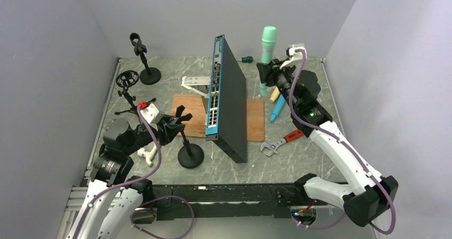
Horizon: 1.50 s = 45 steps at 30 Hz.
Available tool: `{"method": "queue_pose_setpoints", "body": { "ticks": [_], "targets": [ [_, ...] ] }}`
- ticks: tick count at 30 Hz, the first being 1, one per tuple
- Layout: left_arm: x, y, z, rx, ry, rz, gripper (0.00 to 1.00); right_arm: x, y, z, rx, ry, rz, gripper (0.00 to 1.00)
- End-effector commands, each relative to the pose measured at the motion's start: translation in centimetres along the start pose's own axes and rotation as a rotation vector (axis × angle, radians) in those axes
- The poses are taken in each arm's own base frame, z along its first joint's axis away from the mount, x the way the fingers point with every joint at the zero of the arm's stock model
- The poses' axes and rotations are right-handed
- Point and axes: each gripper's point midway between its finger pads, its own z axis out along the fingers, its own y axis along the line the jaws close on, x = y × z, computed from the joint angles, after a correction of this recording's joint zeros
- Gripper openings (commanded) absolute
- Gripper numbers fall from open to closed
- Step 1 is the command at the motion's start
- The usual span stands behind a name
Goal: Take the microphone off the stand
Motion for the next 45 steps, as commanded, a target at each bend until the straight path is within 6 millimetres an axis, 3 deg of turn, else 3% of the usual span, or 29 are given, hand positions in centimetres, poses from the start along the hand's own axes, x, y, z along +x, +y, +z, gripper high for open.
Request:
{"method": "queue_pose_setpoints", "body": {
  "ticks": [1,3,7,9,13,16,19,24,29,31,36,40,45],
  "targets": [
    [0.7,0.7,0.8,-0.036,0.040,-0.091,0.00,5.0,-8.5,-2.0,0.377,0.093,0.146,0.00],
    [1.3,0.0,1.0,-0.004,0.048,-0.127,0.00,8.5,-12.6,-3.7,0.549,0.182,0.175,0.00],
    [2.3,0.3,1.1,-0.040,0.047,-0.163,0.00,13.5,-19.2,-7.1,0.808,0.296,0.247,0.00],
    [2.8,0.7,1.1,-0.071,0.050,-0.209,0.00,16.3,-21.4,-8.2,0.872,0.373,0.303,0.00],
    [3.6,0.6,1.1,-0.093,0.061,-0.296,0.04,20.5,-23.8,-9.6,0.925,0.470,0.379,0.00],
    [3.5,1.0,0.7,-0.134,0.075,-0.322,0.29,22.9,-24.7,-10.5,0.971,0.513,0.373,0.00],
    [2.4,0.9,0.3,-0.142,0.082,-0.338,0.63,24.6,-25.5,-11.2,0.998,0.520,0.385,0.00],
    [0.5,0.5,1.0,-0.116,0.080,-0.403,0.86,27.2,-25.8,-10.3,0.940,0.575,0.463,0.11],
    [-1.6,-0.2,1.3,-0.064,0.054,-0.417,0.92,28.8,-25.9,-9.8,0.906,0.619,0.497,0.15],
    [-3.2,-0.4,1.0,-0.060,0.036,-0.400,0.99,29.0,-25.9,-9.8,0.892,0.613,0.500,0.20],
    [-6.9,-1.0,0.8,-0.013,0.018,-0.357,0.99,29.9,-25.9,-9.3,0.861,0.629,0.517,0.25],
    [-8.1,-1.0,0.8,-0.005,0.065,-0.318,0.96,30.6,-25.9,-9.1,0.849,0.640,0.518,0.34],
    [-7.2,-1.7,1.0,0.078,0.173,-0.255,0.90,31.5,-25.9,-9.2,0.841,0.668,0.518,0.48]
  ]
}}
